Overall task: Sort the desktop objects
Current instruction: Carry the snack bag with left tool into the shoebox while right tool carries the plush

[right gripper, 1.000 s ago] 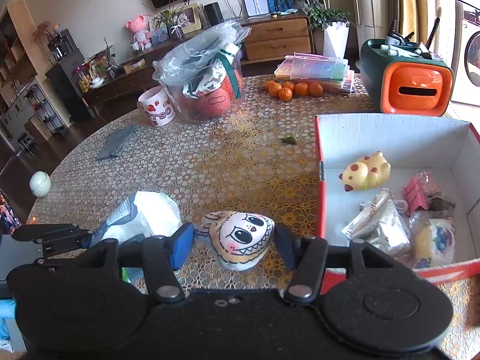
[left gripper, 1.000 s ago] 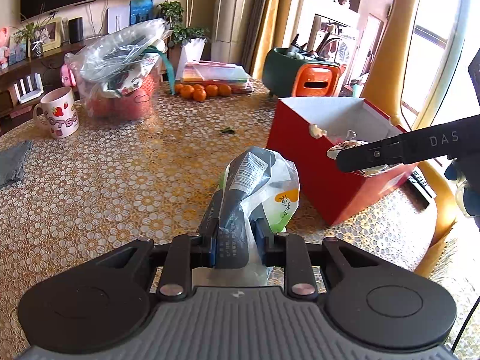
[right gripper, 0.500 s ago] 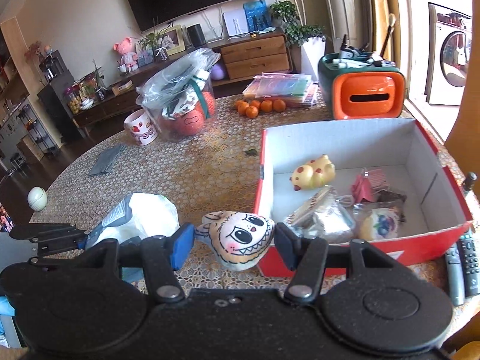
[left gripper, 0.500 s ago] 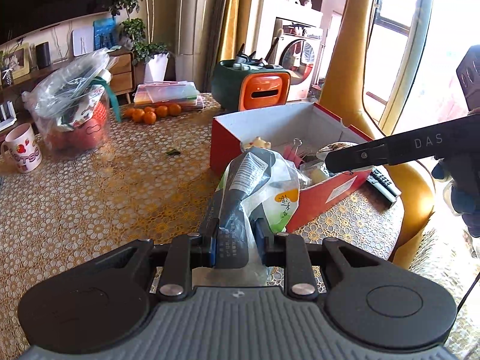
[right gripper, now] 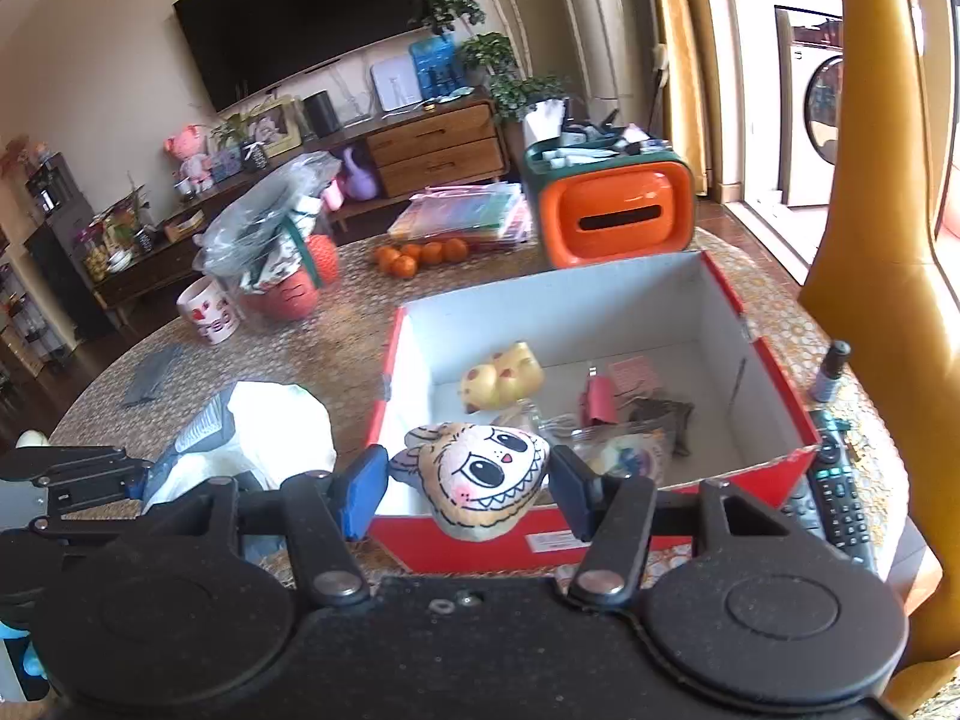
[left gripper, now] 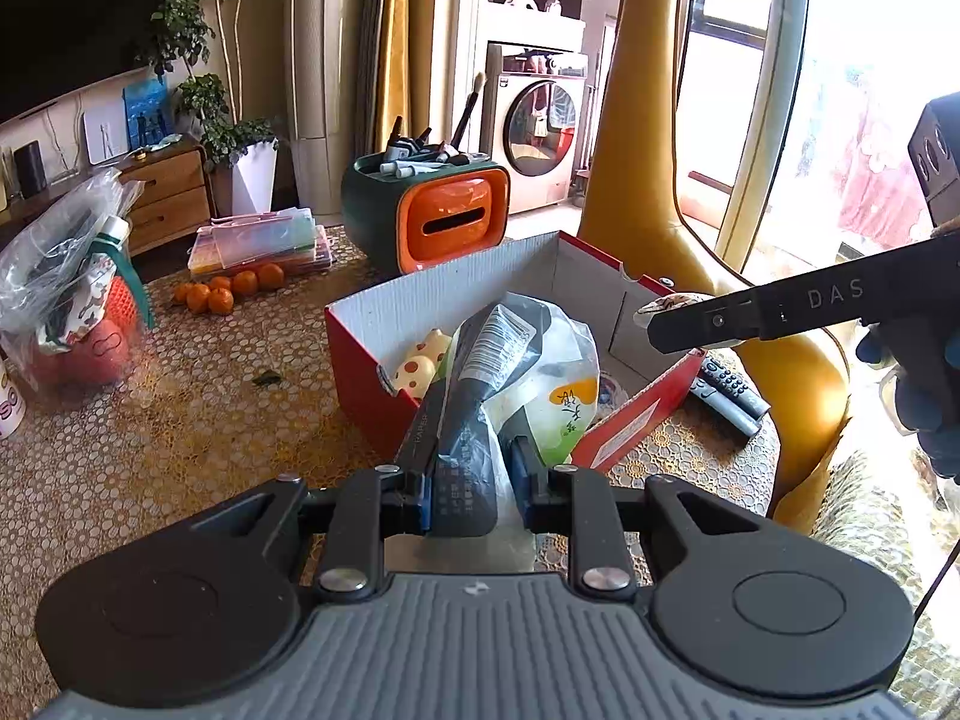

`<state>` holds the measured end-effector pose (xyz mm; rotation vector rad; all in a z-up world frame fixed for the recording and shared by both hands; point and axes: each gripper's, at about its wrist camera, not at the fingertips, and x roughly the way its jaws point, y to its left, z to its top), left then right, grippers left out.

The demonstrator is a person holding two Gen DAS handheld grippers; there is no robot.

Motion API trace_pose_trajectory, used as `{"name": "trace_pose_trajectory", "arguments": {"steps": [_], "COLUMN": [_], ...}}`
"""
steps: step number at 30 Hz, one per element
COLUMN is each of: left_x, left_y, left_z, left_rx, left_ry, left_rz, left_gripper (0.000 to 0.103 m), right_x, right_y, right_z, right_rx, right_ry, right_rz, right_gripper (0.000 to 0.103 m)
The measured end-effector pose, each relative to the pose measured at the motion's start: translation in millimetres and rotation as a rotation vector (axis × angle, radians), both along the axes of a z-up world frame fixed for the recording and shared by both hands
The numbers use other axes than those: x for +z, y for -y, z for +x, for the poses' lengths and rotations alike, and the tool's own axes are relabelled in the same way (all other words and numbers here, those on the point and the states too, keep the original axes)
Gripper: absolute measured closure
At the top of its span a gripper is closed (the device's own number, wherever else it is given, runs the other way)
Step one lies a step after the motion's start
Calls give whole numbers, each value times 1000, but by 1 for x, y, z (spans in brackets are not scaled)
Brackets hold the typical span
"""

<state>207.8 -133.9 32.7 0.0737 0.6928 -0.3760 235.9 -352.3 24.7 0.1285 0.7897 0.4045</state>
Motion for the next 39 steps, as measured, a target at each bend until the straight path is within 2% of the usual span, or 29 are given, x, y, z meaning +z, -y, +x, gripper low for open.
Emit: {"name": "trace_pose_trajectory", "arguments": {"steps": [13, 21, 25, 31, 39], "left_x": [-13, -28, -36, -51, -61], "left_y": [48, 61, 72, 85, 87], "left_z": [69, 105, 117, 127, 145], "left_rx": [-34, -39, -63, -89, -82], "left_ry": [-44, -73, -60, -76, -117], "left_rz": [39, 69, 125, 156, 158], "left_gripper": [80, 80, 80, 80, 80], "right_x": [-21, -35, -43, -62, -78], "right_y": [33, 30, 25, 16, 7], "right_z": [37, 64, 74, 81, 87], "right_rx": [-71, -46, -33, 12, 53], "right_ry": [-49, -89, -89, -122, -145], "right_rz": [-42, -91, -134, -183, -226], "right_gripper": [45, 45, 45, 45, 45]}}
